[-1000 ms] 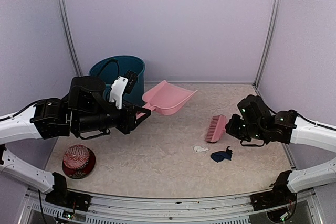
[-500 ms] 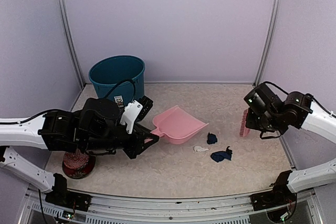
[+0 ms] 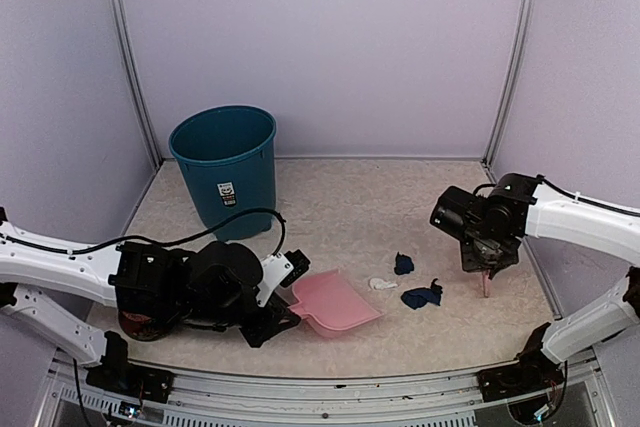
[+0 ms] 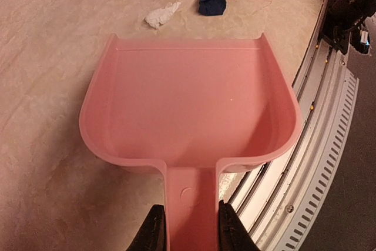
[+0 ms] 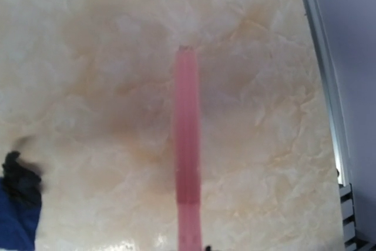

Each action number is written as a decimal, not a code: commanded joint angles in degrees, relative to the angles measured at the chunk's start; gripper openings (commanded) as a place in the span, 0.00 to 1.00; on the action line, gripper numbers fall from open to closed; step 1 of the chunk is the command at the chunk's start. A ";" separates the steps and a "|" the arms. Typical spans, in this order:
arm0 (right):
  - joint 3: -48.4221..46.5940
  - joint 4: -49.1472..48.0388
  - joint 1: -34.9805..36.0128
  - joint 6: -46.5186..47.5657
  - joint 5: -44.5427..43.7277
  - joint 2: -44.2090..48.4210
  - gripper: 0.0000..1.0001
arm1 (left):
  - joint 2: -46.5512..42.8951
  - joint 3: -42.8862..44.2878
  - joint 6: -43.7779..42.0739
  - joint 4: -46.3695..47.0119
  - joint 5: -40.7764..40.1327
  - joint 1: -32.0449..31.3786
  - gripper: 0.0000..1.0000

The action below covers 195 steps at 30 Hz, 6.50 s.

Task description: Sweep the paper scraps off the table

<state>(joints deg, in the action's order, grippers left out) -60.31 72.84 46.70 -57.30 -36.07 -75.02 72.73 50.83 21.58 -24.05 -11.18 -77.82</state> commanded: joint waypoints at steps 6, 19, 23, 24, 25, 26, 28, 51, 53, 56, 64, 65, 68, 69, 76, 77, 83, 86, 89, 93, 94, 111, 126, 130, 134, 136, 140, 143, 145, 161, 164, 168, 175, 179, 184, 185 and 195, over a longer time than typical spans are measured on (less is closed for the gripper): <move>-2.35 -5.04 2.70 7.20 5.76 -3.20 0.00 | 7.69 1.15 -0.23 3.53 1.33 -0.41 0.00; -2.60 -20.74 6.96 21.66 15.07 -5.68 0.00 | 21.24 7.41 -5.42 6.96 3.22 2.04 0.00; -3.70 -22.75 9.62 25.10 15.80 -8.16 0.00 | 23.97 8.70 -6.34 7.45 3.97 3.19 0.00; -4.15 -22.71 10.19 25.35 15.59 -8.85 0.00 | 24.56 8.90 -6.55 7.71 4.28 3.55 0.00; -4.60 -22.74 10.73 25.72 15.23 -9.51 0.00 | 25.15 8.99 -6.63 7.98 4.42 3.95 0.00; -5.02 -22.86 11.41 26.29 15.36 -10.01 0.00 | 25.50 9.08 -6.70 8.20 4.59 4.31 0.00; -5.98 -22.98 12.86 27.44 15.15 -10.82 0.00 | 26.02 8.97 -6.69 8.68 5.02 5.19 0.00; -12.55 -21.73 21.33 28.32 18.70 -6.99 0.00 | 27.14 2.28 -3.08 16.34 5.19 10.06 0.00; -13.23 -20.46 21.33 27.61 15.18 -5.99 0.00 | 26.71 1.44 -2.72 16.85 4.94 10.07 0.00; -13.93 -18.69 21.35 26.63 10.11 -4.70 0.00 | 25.81 0.12 -2.27 17.40 4.73 10.08 0.00; -13.51 -22.40 20.41 30.23 1.93 -3.83 0.00 | 22.94 -2.65 -0.76 17.64 3.14 10.06 0.00; -12.65 -23.80 20.04 30.56 1.91 -4.00 0.00 | 22.52 -2.97 -0.75 17.64 2.96 10.06 0.00; -11.32 -27.58 18.78 34.54 2.54 -5.41 0.00 | 21.06 -4.26 0.91 17.86 2.34 9.98 0.00; -10.98 -28.60 18.52 35.41 2.35 -6.03 0.00 | 20.52 -4.66 1.13 17.94 2.11 9.99 0.00; -9.32 -34.79 17.75 40.99 6.32 -10.64 0.00 | 16.94 -7.26 2.83 17.91 -0.15 9.74 0.00; -9.08 -35.59 17.73 41.34 6.99 -11.29 0.00 | 16.67 -7.44 3.03 17.83 -0.50 9.69 0.00; -7.28 -38.49 17.68 41.56 6.79 -10.73 0.00 | 15.03 -8.84 4.49 18.12 -3.21 9.06 0.00; -6.42 -38.86 16.96 40.32 4.69 -9.60 0.00 | 13.46 -9.23 4.65 18.69 -5.13 8.29 0.00; -5.28 -38.21 15.76 38.06 2.55 -7.99 0.00 | 11.55 -9.39 5.00 18.46 -7.03 7.72 0.00; -2.62 -38.31 13.87 35.51 0.72 -4.90 0.00 | 8.16 -9.25 5.28 17.59 -9.08 7.17 0.00; -1.85 -38.62 13.21 34.97 0.60 -4.09 0.00 | 7.28 -8.88 5.23 17.03 -9.43 7.16 0.00; 9.58 -49.53 3.96 33.22 6.34 4.58 0.00 | -5.17 7.31 1.86 1.65 -14.55 7.97 0.00; 11.38 -56.14 2.29 34.12 8.63 3.68 0.00 | -11.18 20.06 -1.35 -3.26 -9.44 20.39 0.00; 11.10 -56.72 2.17 34.59 8.83 3.40 0.00 | -10.62 21.08 1.36 -2.41 -2.40 27.98 0.00; 11.10 -56.80 2.08 34.55 8.82 3.56 0.00 | -10.22 20.88 4.32 -0.01 5.19 34.12 0.00; 11.34 -56.93 2.08 34.45 8.97 4.00 0.00 | -10.04 20.40 6.01 1.80 9.43 37.40 0.00; 11.72 -57.08 2.00 34.37 9.15 4.65 0.00 | -9.57 19.00 9.96 5.23 17.86 44.34 0.00; 12.08 -57.08 1.99 34.14 9.20 5.04 0.00 | -9.16 17.48 13.00 8.23 24.35 48.18 0.00; 12.36 -57.11 1.99 34.02 9.14 5.32 0.00 | -8.97 16.25 15.62 10.65 28.13 50.60 0.00; 14.48 -58.81 1.83 33.34 9.19 6.04 0.00 | -6.91 0.54 52.26 48.97 50.07 62.00 0.00; 14.67 -58.90 1.77 33.06 9.23 6.18 0.00 | -6.29 -2.60 59.66 56.97 48.30 62.00 0.00; 15.17 -59.35 1.75 32.78 9.35 6.69 0.00 | -5.49 -5.43 67.32 65.86 44.30 62.00 0.00; 15.14 -60.33 1.73 32.86 9.48 6.73 0.00 | -1.21 -8.70 78.75 83.25 36.96 60.62 0.00; 15.14 -60.40 1.72 32.69 9.88 7.02 0.00 | -0.27 -9.23 81.20 86.63 31.95 58.75 0.00; 14.67 -60.14 1.71 32.19 9.67 7.63 0.00 | -0.31 -8.50 82.60 87.59 25.87 57.11 0.00; 14.51 -60.07 1.71 31.93 9.70 7.90 0.00 | 0.13 -7.99 83.24 87.77 25.55 56.87 0.00; 15.85 -61.60 1.72 31.52 11.26 14.82 0.00 | -6.25 -6.73 74.09 79.22 28.12 54.66 0.00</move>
<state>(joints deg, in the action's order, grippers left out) -44.97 13.15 48.93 -25.04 -25.19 -62.70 70.74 44.29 101.19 57.58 16.45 -23.16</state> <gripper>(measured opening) 0.048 0.235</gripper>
